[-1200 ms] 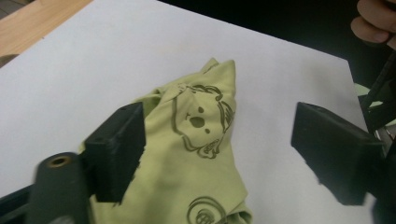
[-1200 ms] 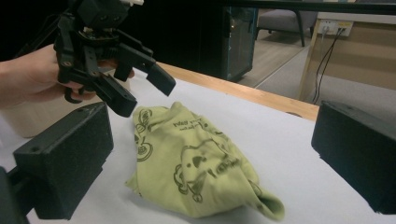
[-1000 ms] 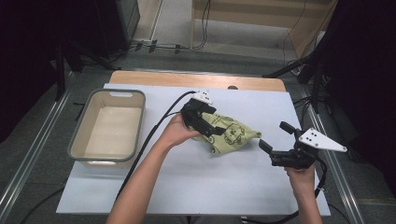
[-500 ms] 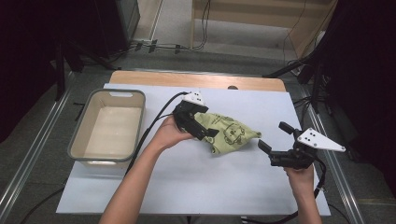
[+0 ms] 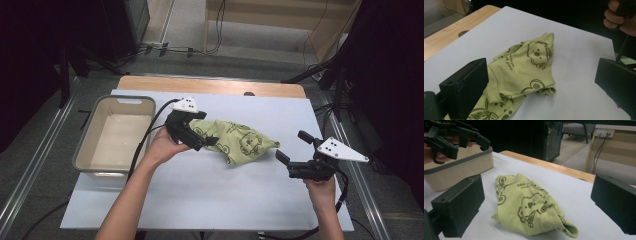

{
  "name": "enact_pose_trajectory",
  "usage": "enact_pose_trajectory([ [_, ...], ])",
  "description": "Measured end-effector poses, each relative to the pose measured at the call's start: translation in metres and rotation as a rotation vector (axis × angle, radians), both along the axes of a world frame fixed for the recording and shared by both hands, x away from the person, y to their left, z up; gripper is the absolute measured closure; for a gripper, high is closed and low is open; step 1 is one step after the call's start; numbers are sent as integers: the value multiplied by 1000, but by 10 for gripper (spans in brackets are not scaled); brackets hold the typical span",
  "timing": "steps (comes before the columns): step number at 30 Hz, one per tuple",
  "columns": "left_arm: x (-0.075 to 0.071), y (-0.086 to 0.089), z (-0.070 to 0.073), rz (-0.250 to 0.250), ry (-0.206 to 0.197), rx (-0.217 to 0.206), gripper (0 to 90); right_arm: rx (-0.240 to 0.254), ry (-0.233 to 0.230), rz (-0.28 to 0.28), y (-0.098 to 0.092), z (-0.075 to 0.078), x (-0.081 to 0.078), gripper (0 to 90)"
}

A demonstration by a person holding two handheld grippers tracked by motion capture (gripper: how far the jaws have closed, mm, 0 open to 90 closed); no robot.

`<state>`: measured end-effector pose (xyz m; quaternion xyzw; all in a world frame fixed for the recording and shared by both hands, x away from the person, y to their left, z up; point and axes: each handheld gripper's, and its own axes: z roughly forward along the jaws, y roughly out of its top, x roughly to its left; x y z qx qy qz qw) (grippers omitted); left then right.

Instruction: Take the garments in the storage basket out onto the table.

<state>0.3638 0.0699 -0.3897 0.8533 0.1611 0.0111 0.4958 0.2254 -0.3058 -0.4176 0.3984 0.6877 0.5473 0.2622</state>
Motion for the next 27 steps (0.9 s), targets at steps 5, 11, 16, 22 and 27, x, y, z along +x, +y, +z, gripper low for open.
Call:
enact_pose_trajectory([
  [5,-1,17,-2,26,20,-8,0,-1,1,-3,-1,0,1,0],
  [11,-4,34,-1,65,18,-35,0,-1,6,-3,0,-1,2,0],
  [16,-7,46,5,90,3,-69,0,-6,6,-2,1,-2,2,0],
  [22,-12,60,11,126,-18,-93,0,-6,7,-2,1,-2,2,0],
  [27,-16,72,11,156,-30,-122,0,-5,4,-4,1,-1,2,0],
])
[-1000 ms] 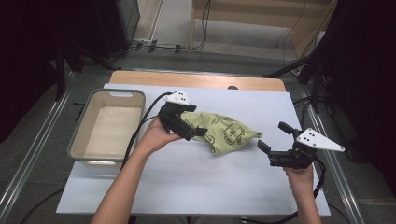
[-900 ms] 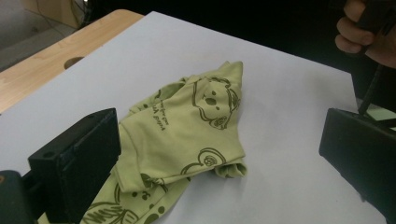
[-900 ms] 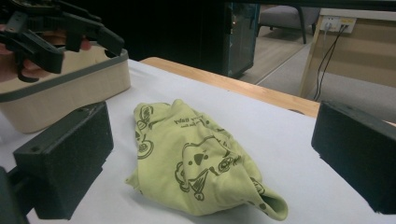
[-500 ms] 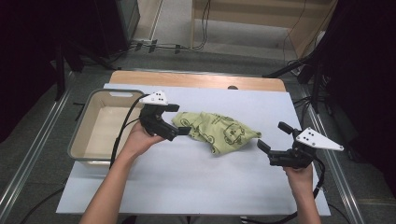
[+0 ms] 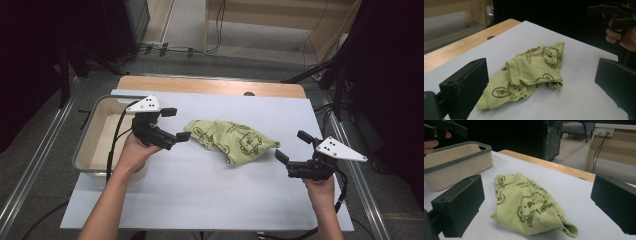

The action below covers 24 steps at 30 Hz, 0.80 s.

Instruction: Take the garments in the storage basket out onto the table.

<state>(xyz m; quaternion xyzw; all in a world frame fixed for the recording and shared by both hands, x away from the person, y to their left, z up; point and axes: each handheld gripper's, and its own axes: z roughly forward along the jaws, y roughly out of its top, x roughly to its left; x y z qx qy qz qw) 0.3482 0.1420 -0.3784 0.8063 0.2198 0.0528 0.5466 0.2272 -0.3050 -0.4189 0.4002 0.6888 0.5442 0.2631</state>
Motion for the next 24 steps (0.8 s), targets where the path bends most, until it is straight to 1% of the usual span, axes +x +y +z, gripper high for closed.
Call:
enact_pose_trajectory([
  [8,-6,18,2,46,-18,-22,0,-5,0,0,1,0,0,0],
  [12,-10,27,2,79,-28,-15,0,-16,-2,-5,2,0,-1,0],
  [17,-14,38,0,126,-39,-40,0,-21,1,-7,1,-1,-1,0],
  [19,-16,41,-1,136,-38,-45,0,-20,-2,-8,1,-1,-1,0],
  [24,-21,45,-2,158,-44,-39,0,-22,0,-13,2,-1,-1,0],
])
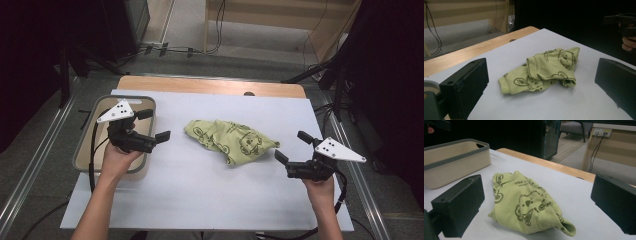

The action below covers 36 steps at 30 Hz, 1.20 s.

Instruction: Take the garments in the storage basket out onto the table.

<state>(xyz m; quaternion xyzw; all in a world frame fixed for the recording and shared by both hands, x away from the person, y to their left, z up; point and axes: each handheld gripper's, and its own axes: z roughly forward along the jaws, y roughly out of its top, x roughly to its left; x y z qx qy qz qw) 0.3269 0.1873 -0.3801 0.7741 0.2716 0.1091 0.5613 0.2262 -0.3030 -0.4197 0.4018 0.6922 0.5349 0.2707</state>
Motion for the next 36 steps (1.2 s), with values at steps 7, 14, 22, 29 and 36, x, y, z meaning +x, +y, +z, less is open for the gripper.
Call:
enact_pose_trajectory([
  [7,-8,7,-1,-2,-5,-6,0,-1,-7,-3,0,1,-2,0],
  [14,-15,15,-4,8,-16,-9,0,6,-12,-9,0,2,-2,0],
  [22,-21,18,-10,9,-28,4,0,5,-11,-15,0,2,-5,0],
  [29,-25,24,-12,29,-45,-5,0,2,-14,-18,0,2,-6,0],
  [36,-29,27,-14,33,-58,7,0,-4,-14,-16,0,1,-7,0],
])
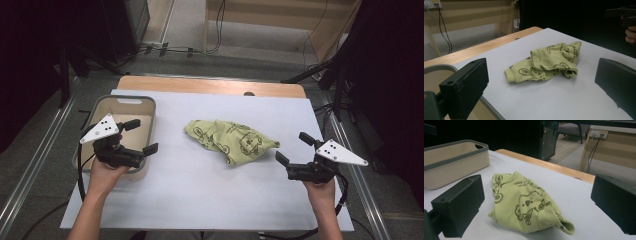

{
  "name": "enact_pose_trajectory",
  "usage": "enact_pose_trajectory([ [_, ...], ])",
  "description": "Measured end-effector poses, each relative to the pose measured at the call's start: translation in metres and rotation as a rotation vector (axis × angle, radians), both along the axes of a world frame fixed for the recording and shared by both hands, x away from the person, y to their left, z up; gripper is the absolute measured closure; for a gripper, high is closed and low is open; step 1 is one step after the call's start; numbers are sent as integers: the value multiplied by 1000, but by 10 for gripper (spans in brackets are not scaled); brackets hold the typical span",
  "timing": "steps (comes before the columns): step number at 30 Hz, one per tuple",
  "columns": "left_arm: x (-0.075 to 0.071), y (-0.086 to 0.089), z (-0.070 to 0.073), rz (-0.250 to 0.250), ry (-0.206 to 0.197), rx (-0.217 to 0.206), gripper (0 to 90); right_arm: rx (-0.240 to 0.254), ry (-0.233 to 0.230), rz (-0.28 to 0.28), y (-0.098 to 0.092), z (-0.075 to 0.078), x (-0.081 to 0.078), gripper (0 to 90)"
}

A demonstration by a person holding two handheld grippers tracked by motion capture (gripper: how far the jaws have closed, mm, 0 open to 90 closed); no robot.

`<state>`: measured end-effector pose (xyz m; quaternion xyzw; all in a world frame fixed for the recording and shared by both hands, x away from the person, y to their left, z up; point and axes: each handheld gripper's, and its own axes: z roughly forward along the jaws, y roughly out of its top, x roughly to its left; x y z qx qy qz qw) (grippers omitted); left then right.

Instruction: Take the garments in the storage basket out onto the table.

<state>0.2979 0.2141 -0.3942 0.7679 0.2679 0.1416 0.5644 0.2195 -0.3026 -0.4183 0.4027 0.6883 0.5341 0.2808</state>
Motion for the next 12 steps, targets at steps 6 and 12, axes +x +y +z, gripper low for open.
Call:
enact_pose_trajectory([
  [6,-2,2,-3,-12,-7,4,0,-4,4,1,1,-2,0,0],
  [12,-4,4,-4,-18,-9,3,0,-8,-3,-1,2,-2,-1,0],
])
